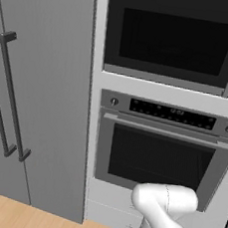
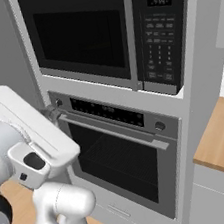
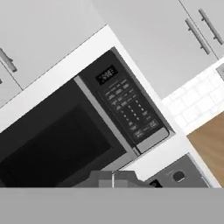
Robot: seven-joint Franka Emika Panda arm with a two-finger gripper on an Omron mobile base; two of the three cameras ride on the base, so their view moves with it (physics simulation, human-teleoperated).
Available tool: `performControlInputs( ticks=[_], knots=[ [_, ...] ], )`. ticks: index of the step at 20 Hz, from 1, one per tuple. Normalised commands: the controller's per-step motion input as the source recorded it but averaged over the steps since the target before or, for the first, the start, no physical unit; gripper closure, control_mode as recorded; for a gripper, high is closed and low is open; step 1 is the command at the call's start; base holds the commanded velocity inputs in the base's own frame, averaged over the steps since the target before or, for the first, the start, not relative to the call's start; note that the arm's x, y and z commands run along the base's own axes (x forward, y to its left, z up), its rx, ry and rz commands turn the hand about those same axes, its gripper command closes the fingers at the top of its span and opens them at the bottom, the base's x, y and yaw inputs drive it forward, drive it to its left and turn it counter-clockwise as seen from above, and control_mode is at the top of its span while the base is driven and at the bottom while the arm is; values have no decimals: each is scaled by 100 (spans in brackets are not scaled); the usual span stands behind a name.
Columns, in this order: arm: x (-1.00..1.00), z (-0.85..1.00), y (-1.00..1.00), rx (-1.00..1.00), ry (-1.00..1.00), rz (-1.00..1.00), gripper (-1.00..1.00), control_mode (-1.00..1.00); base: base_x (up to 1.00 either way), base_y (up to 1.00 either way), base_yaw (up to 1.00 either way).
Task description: Pick the corn from the sink and place it in the bowl. Then pick the bowl and place it in the microwave. Then close the microwave door and press the start button.
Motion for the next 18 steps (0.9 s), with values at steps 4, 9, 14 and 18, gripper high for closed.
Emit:
performControlInputs(
  ticks=[4,9,14,18],
  knots=[
    [0,0,0,-30,7,1,100,-100,0,0,0],
    [2,0,-3,-17,6,0,100,-100,0,0,0],
    [19,-7,-14,-10,8,0,100,-100,0,0,0],
    [38,-8,-19,-10,14,0,100,-100,0,0,0]
  ],
)
